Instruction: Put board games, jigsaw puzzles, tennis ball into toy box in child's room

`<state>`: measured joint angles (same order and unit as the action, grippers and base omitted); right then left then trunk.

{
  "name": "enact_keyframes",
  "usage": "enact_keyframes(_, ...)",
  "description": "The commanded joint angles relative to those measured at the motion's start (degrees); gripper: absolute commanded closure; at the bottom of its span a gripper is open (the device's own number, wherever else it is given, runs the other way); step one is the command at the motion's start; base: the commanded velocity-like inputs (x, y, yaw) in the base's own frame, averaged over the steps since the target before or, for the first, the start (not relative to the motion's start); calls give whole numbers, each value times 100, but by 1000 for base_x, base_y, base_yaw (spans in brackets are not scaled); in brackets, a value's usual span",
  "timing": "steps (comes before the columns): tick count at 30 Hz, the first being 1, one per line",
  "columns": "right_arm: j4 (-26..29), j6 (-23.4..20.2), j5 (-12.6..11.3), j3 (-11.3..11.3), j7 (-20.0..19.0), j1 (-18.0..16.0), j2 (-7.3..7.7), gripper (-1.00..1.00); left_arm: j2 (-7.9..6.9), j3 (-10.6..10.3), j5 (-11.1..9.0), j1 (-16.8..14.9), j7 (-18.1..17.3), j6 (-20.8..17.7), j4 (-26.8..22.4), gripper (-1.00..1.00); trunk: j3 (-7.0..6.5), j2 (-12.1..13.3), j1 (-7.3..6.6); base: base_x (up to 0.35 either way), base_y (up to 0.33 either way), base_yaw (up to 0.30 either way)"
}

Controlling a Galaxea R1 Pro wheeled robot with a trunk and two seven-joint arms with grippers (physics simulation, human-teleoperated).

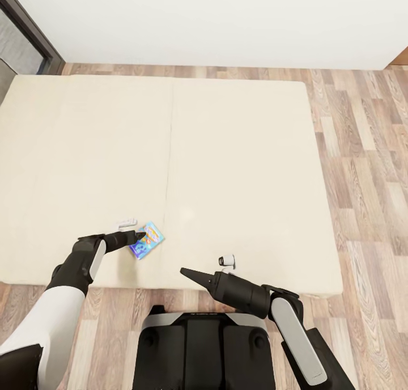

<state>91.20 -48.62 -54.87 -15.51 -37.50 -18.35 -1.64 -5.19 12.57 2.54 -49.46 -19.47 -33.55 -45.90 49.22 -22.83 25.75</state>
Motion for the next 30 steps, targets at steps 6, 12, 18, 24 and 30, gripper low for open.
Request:
enact_keyframes(6,2,-33,-15,4,-3,-2,-3,-100,8,18,32,-2,-40,4,-7,-100,59,-9,3,0,0,0)
enact_keyframes(12,2,-28,-15,4,2,-2,-3,-100,24,18,38,-2,-45,29,-7,-100,111,-9,3,0,0,0)
enact_keyframes(18,3,-32,-15,4,4,-2,-3,-100,27,18,40,-2,-45,39,-7,-100,161,-9,3,0,0,0)
enact_keyframes(24,3,-31,-13,4,1,-2,-3,-100,27,18,46,-2,-48,41,-7,-100,212,-9,3,0,0,0)
enact_keyframes(30,3,-26,-10,4,0,-2,-3,-100,31,18,53,-2,-48,41,-7,-100,261,-9,3,0,0,0)
